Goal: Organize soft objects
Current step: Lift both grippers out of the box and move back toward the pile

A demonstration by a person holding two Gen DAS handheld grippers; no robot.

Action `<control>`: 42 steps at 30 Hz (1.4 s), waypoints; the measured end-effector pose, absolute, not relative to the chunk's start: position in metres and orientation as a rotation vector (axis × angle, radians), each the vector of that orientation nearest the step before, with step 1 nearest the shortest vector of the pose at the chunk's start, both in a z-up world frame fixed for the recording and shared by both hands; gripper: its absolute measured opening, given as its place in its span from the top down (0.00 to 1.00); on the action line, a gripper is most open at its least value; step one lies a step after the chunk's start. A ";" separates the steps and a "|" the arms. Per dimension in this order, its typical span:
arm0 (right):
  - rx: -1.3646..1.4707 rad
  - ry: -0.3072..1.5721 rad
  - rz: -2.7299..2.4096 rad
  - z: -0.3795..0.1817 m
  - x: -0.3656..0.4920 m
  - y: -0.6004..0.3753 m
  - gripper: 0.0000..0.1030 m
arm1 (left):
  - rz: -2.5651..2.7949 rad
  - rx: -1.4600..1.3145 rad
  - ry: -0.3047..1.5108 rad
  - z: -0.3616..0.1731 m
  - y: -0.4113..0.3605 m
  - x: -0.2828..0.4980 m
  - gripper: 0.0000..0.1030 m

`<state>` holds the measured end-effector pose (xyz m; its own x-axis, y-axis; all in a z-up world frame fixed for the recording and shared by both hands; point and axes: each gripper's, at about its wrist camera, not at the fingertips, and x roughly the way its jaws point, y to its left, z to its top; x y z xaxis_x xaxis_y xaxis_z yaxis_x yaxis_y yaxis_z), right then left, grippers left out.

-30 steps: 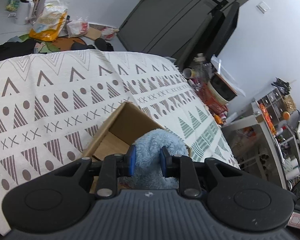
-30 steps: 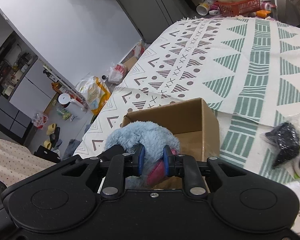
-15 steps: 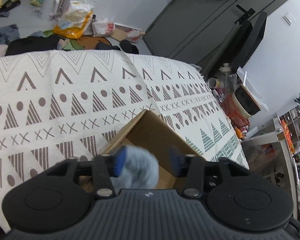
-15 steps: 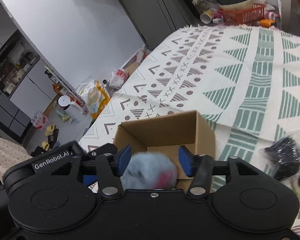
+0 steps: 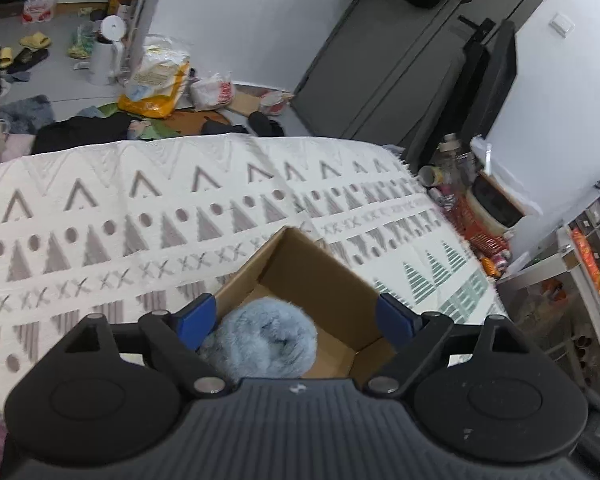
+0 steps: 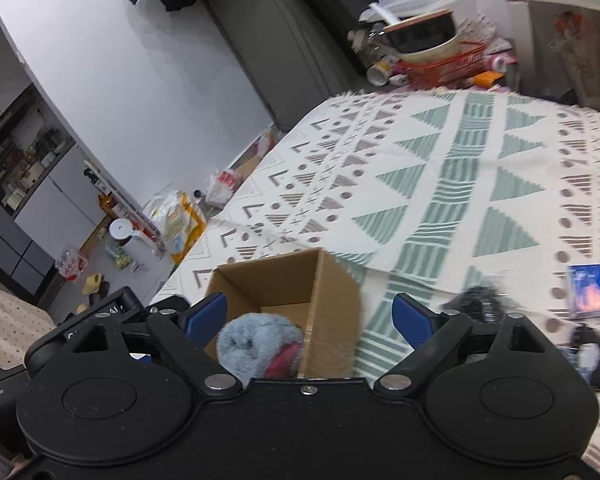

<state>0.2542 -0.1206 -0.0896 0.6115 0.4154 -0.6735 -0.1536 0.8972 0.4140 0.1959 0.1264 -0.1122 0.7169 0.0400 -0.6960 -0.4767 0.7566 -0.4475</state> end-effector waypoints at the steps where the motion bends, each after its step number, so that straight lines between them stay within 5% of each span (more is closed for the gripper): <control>1: 0.330 0.853 0.332 -0.087 0.252 -0.126 0.12 | 0.321 -0.657 0.728 -0.112 0.125 0.194 0.16; 6: 0.330 0.810 0.322 -0.072 0.232 -0.158 0.01 | 0.323 -0.659 0.712 -0.104 0.117 0.185 0.13; 42: 0.422 0.823 0.142 -0.072 0.162 -0.297 0.00 | -0.101 -0.278 0.762 -0.086 -0.032 0.147 0.11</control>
